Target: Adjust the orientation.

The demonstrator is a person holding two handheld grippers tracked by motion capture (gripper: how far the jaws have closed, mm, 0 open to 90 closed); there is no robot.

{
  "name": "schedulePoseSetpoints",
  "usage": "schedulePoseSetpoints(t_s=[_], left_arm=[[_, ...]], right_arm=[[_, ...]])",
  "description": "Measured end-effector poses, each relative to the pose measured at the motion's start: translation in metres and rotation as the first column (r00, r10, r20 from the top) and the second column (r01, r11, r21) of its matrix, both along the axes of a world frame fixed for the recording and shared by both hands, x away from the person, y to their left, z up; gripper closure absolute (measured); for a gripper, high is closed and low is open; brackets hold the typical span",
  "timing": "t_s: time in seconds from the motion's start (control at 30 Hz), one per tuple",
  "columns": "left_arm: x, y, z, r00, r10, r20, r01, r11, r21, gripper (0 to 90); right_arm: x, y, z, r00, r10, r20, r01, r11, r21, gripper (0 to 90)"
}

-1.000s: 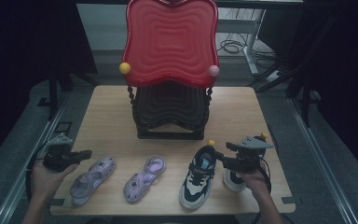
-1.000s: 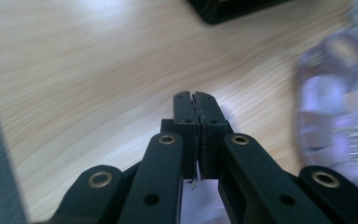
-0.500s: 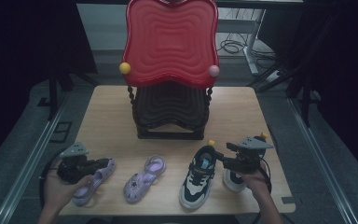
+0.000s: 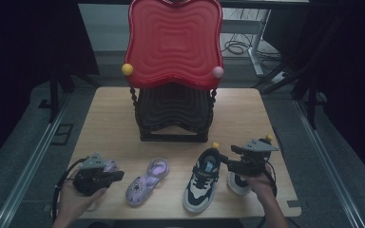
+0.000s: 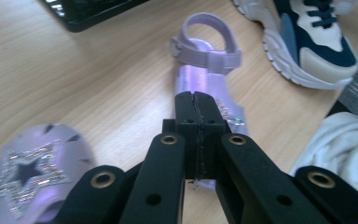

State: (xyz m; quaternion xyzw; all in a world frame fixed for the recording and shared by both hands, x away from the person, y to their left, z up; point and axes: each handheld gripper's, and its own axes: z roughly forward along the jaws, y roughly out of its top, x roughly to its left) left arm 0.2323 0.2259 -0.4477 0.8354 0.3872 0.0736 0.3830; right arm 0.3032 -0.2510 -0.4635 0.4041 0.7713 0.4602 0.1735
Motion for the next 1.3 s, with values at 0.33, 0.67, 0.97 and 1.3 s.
schedulePoseSetpoints(t_s=[0.33, 0.67, 0.97, 1.3], left_arm=[[-0.007, -0.024, -0.013, 0.9974, -0.063, -0.036, 0.063, 0.998, 0.008, 90.0], [-0.013, -0.043, -0.021, 0.9899, -0.128, -0.06, 0.128, 0.9917, -0.014, 90.0], [-0.018, -0.064, -0.035, 0.9815, -0.171, -0.085, 0.173, 0.9848, 0.013, 90.0], [-0.022, -0.081, -0.053, 0.9761, -0.184, -0.116, 0.194, 0.9775, 0.083, 90.0]], right_arm=[[0.0, -0.001, 0.0, 1.0, -0.003, -0.002, 0.003, 1.0, 0.004, 33.9], [0.001, 0.0, 0.0, 1.0, 0.002, 0.0, -0.002, 1.0, 0.003, 33.8], [-0.001, -0.002, 0.001, 1.0, 0.003, 0.006, -0.003, 1.0, 0.005, 33.9], [-0.002, -0.002, 0.002, 1.0, -0.002, 0.007, 0.002, 1.0, 0.007, 33.9]])
